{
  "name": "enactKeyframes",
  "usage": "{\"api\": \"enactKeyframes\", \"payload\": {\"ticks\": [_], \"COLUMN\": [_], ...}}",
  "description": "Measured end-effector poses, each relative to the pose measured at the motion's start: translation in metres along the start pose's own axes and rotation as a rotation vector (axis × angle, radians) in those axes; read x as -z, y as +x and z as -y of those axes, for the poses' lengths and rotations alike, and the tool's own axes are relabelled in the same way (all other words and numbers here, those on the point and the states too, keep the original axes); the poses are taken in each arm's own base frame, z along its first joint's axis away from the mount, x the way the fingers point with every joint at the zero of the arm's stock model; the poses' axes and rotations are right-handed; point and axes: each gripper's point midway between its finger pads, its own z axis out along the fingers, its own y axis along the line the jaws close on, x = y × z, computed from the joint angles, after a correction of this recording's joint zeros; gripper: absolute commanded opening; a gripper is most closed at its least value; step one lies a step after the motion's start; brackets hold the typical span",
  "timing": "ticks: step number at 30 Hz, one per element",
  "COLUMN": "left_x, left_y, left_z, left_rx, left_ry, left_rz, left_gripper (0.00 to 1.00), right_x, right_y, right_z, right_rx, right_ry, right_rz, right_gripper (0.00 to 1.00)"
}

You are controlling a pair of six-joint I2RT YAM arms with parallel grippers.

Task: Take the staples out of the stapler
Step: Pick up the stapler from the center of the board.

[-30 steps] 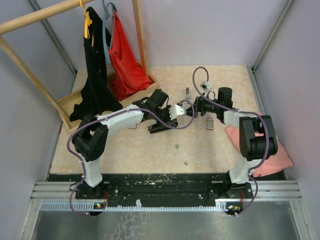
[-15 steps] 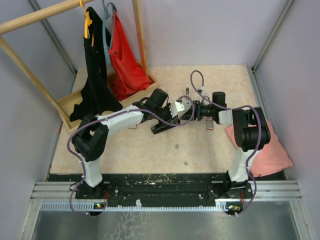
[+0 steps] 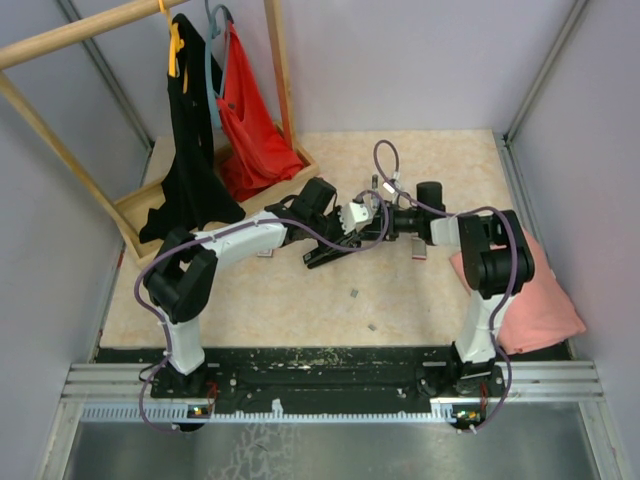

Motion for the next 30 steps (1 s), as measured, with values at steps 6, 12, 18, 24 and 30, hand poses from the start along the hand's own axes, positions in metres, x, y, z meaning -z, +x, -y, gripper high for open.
{"api": "enactKeyframes", "payload": {"ticks": [6, 12, 18, 24, 30], "left_x": [0.000, 0.000, -0.001, -0.001, -0.001], "left_y": [-0.001, 0.000, 0.004, 0.005, 0.009], "left_z": [0.001, 0.001, 0.001, 0.002, 0.003], "left_rx": [0.006, 0.010, 0.012, 0.017, 0.026], "left_ry": [0.004, 0.003, -0.002, 0.000, 0.009], "left_rz": [0.005, 0.004, -0.007, -0.009, -0.008], "left_gripper": [0.00, 0.00, 0.00, 0.00, 0.00], "right_x": [-0.005, -0.008, -0.010, -0.011, -0.011], "right_y": [0.005, 0.004, 0.009, 0.010, 0.015], "right_z": [0.001, -0.006, -0.001, 0.001, 0.003], "right_rx": [-0.030, -0.047, -0.111, -0.116, -0.121], "right_ry": [-0.010, -0.056, -0.056, -0.044, -0.038], "right_rz": [-0.020, -0.039, -0.063, -0.076, -0.091], "right_gripper": [0.33, 0.10, 0.08, 0.07, 0.06]}}
